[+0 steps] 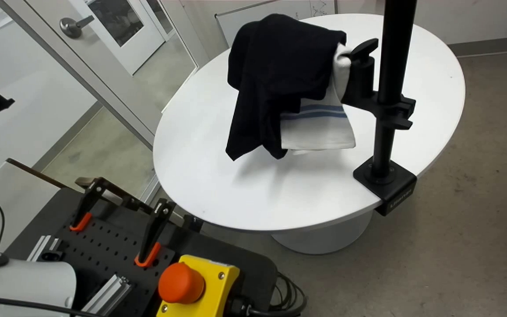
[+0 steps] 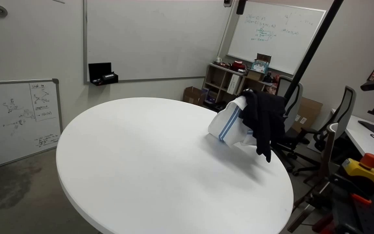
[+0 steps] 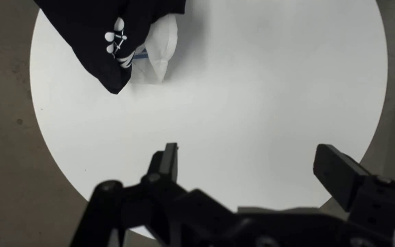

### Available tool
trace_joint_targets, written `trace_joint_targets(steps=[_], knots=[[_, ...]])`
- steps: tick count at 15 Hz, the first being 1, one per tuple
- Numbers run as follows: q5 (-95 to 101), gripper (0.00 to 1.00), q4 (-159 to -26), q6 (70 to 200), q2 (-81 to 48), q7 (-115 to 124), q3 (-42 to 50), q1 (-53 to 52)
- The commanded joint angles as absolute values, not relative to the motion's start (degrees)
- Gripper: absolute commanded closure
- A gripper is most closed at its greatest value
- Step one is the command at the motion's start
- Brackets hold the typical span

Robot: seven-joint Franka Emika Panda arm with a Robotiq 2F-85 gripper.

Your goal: Place the black shirt on the stand

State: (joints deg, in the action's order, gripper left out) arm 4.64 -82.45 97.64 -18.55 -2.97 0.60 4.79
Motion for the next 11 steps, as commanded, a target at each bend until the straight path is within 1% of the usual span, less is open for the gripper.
trace_joint_targets(steps=[1, 6, 7, 9, 11], knots=[[2.2, 0.00, -96.4, 100.6, -10.4, -5.9, 0.1, 4.1], [3.6, 0.00, -111.3, 108.0, -2.7, -2.9, -0.7, 1.4], [3.5, 0.00, -102.9, 103.5, -8.4, -4.2, -0.1, 1.9], [3.5, 0.00, -107.5, 105.7, -5.9, -3.6, -0.4, 1.2], [3.6, 0.00, -109.3, 106.4, -4.5, -3.5, -0.4, 1.0]])
